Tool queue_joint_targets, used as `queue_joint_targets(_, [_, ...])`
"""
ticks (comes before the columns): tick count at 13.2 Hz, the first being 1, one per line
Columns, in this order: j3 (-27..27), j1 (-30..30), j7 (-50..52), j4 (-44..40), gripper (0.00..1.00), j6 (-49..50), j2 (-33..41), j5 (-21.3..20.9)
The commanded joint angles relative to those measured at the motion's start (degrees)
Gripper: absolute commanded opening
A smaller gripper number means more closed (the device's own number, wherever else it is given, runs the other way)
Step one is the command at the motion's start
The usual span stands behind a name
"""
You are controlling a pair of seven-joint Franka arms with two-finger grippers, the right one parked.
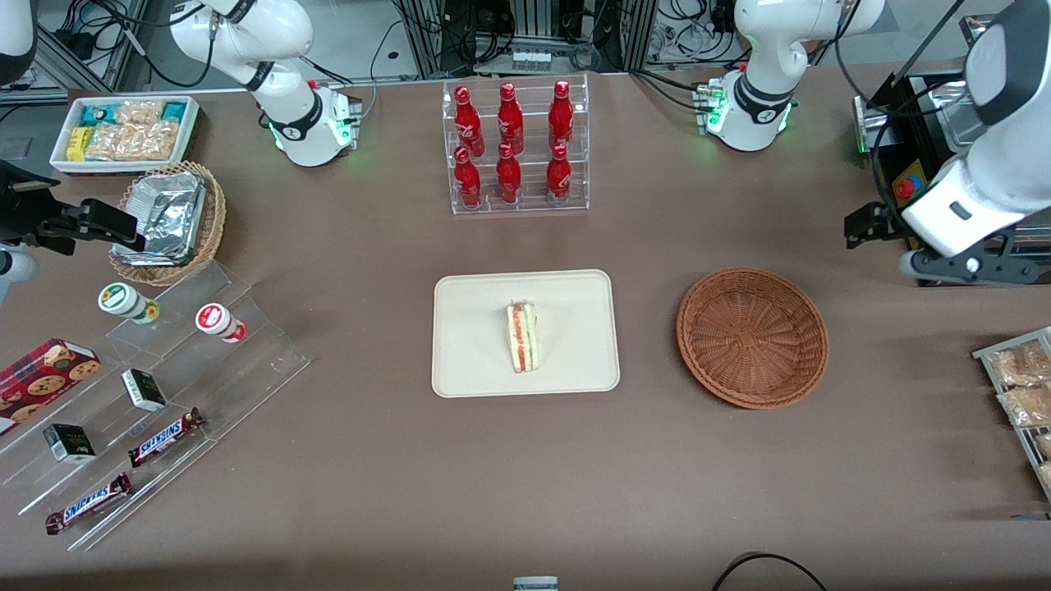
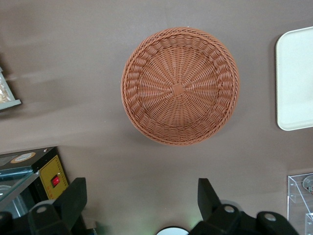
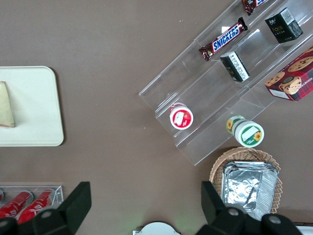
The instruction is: Place sandwich from basket to tray
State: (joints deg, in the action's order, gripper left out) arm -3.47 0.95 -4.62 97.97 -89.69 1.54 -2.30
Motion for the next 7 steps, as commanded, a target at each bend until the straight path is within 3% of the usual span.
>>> queue_joint_targets(1, [0.7, -0.1, -0.7, -0.9, 1.00, 1.7, 1.1, 0.8])
queue_joint_targets(7, [1.5, 0.0, -0.8, -0.9, 1.00, 1.5, 1.5, 0.6])
